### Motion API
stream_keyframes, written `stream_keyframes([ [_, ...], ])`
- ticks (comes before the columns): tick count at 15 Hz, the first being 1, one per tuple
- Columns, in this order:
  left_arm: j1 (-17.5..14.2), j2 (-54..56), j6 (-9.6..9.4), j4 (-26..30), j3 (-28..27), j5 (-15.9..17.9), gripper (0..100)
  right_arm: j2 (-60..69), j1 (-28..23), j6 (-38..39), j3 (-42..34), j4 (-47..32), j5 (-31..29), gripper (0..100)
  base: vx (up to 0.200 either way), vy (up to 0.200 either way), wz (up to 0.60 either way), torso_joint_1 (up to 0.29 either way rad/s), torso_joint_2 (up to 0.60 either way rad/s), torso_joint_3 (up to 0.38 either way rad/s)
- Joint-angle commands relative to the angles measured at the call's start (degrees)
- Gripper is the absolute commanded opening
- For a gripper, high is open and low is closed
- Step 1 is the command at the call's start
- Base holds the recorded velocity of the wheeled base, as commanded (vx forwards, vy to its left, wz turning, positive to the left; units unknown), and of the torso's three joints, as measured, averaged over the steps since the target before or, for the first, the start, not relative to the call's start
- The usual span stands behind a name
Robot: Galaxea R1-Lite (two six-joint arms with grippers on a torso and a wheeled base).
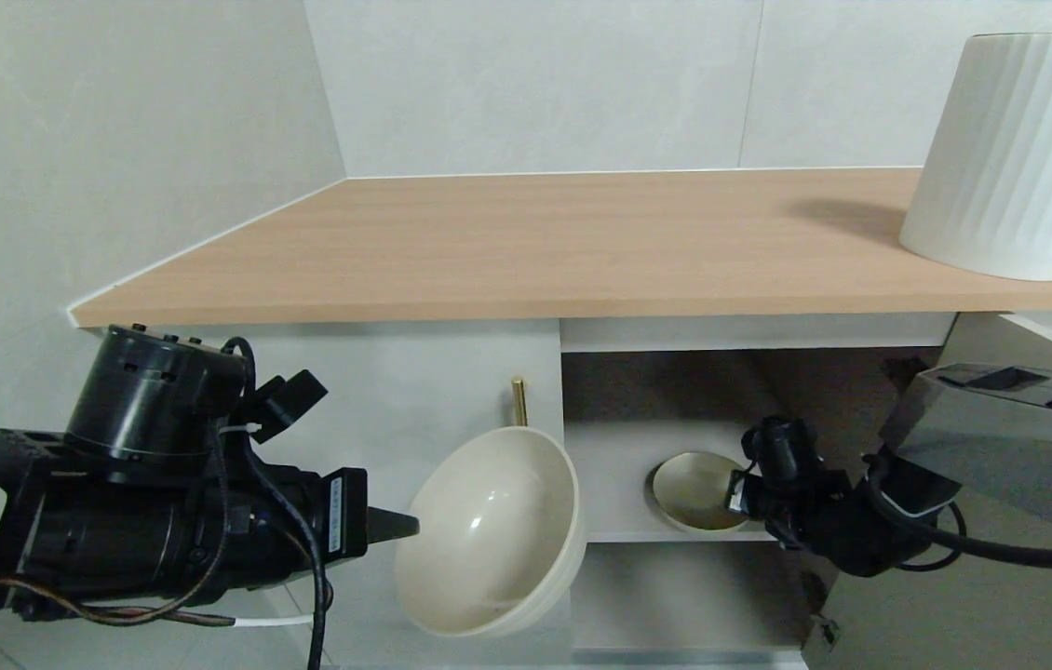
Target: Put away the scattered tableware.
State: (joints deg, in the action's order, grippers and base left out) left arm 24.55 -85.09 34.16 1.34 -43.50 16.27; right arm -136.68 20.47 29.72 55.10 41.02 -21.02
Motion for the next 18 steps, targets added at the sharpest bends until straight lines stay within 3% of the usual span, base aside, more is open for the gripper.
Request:
stream_keyframes([
  [1, 0.1, -0.3, 0.03, 0.0, 0.0, 0.0, 0, -1.1, 0.0, 0.0, 0.8, 0.0, -0.3, 0, 0.000, 0.000, 0.00, 0.000, 0.00, 0.000],
  [15, 0.1, -0.3, 0.03, 0.0, 0.3, 0.0, 0, -3.5, -0.5, 0.3, 4.3, 0.5, -2.5, 0, 0.000, 0.000, 0.00, 0.000, 0.00, 0.000],
  [16, 0.1, -0.3, 0.03, 0.0, 0.3, 0.0, 0, -3.5, -0.5, 0.6, 4.3, 0.5, -2.5, 100, 0.000, 0.000, 0.00, 0.000, 0.00, 0.000],
  [18, 0.5, -0.3, 0.03, 0.0, 0.5, 0.0, 0, -3.5, -0.5, 1.4, 4.8, 0.5, -2.6, 100, 0.000, 0.000, 0.00, 0.000, 0.00, 0.000],
])
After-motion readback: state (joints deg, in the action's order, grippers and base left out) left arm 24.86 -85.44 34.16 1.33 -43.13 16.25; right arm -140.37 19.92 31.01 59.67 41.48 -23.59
